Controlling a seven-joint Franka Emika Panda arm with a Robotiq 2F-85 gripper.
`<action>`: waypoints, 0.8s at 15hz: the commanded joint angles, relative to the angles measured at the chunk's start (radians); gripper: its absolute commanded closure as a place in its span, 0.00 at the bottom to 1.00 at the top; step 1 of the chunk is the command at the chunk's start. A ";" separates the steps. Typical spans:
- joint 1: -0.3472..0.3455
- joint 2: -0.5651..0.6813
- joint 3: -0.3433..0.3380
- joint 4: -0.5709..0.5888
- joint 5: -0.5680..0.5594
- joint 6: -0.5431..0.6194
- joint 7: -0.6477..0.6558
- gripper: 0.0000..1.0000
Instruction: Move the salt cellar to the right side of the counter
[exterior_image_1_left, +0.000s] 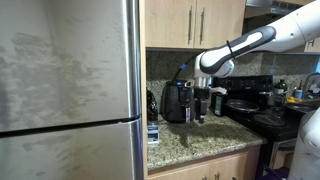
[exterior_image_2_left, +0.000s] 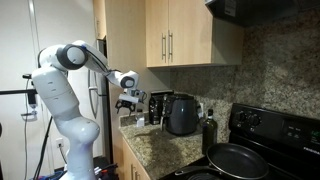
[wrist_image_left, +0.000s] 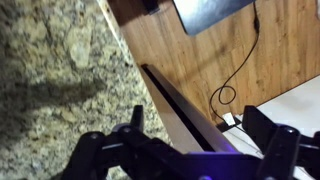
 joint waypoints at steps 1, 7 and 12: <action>0.044 0.185 0.097 0.130 0.006 0.263 -0.002 0.00; 0.042 0.205 0.138 0.148 -0.010 0.361 0.041 0.00; 0.016 0.336 0.127 0.196 -0.032 0.664 0.036 0.00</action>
